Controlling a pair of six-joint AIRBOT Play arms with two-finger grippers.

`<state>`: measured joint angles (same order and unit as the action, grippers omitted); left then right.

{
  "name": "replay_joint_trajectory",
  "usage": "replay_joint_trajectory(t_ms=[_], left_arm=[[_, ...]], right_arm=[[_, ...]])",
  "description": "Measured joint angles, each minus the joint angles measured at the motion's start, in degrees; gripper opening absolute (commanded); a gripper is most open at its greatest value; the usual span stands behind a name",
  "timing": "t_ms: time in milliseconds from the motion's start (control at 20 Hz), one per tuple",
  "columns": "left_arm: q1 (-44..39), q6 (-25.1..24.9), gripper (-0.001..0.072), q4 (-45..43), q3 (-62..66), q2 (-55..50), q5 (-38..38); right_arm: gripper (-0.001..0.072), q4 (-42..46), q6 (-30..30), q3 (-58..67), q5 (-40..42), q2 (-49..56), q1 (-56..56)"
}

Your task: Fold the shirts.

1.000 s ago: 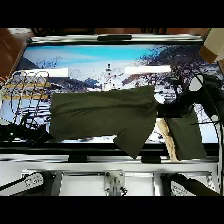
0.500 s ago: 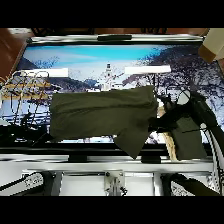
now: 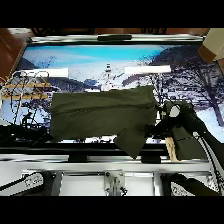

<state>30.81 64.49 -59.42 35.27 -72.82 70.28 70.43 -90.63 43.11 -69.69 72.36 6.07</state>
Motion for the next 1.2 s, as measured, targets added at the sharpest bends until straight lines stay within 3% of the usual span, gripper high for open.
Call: replay_joint_trajectory(t_ms=[100,200,300,350,600,900,1200], left_arm=[[0.0,-0.3,0.0032,0.0,0.0,0.0,0.0],[0.0,-0.5,0.0032,0.0,0.0,0.0,0.1],[0.0,-0.7,0.0032,-0.1,0.0,0.0,0.1],[0.0,-0.7,0.0032,-0.1,0.0,0.0,0.0],[0.0,-3.4,0.0031,0.3,3.7,0.7,0.7],[-2.8,-4.3,0.0032,4.0,18.2,-1.1,0.1],[-8.9,2.9,0.0033,5.4,35.0,-13.5,-4.0]], right_arm=[[0.0495,-1.6,-0.7,-0.5,2.9,0.9,0.1],[0.0227,-2.7,-1.2,-0.8,4.8,1.9,0.1],[0.0158,-3.3,-1.5,-0.9,6.4,2.6,0.1],[0.0065,-3.6,-1.6,-0.8,6.8,2.8,0.1],[0.0063,-3.5,1.3,4.6,4.8,2.0,0.1],[0.0063,6.2,1.7,22.0,5.7,5.1,0.1],[0.0064,9.1,0.2,41.4,8.9,19.4,-0.5]])
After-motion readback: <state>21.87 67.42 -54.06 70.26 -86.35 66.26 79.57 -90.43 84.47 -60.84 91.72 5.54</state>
